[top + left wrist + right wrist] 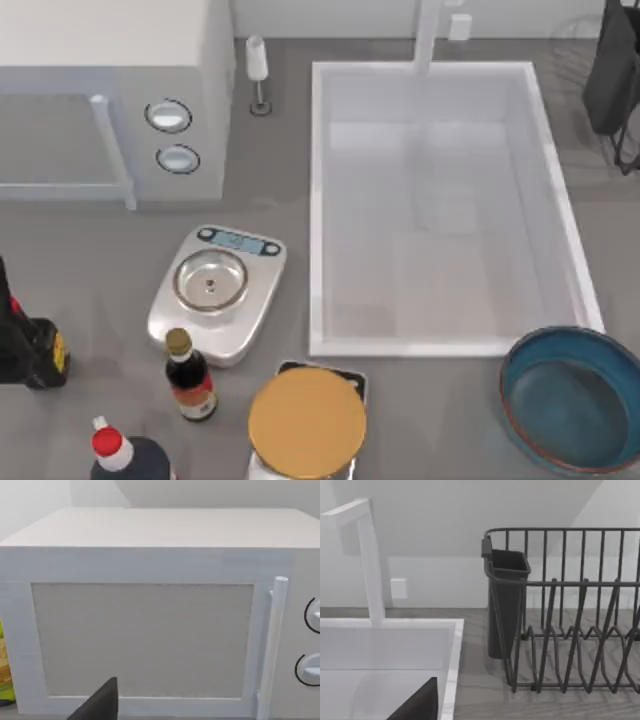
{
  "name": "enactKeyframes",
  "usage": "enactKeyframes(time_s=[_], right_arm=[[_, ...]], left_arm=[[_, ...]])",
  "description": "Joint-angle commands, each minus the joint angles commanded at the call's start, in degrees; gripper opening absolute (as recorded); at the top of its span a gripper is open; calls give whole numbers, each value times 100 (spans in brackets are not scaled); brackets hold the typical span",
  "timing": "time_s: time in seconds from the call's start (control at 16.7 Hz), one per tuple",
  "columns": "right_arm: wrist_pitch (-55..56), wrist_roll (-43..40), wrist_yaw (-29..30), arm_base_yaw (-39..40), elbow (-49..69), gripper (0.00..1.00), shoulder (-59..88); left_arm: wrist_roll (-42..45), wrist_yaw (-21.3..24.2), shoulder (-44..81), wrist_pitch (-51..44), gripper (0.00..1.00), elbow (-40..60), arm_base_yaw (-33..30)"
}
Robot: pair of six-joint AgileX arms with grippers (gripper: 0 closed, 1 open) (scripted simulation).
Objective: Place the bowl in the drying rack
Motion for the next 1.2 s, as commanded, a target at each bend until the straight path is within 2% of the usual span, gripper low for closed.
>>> enactKeyframes(time_s=[0.24,0.42,0.96,1.2], right_arm=[[-189,40,-5,47,191,100,196],[-889,179,-8,189,862,100,933],[-4705,850,16,836,3962,100,5538],[-6060,1113,14,1079,5157,100,7098]], left_arm=[[0,0,0,0,100,0,0],[0,0,0,0,100,0,0],[0,0,0,0,100,0,0],[0,0,0,0,100,0,0]])
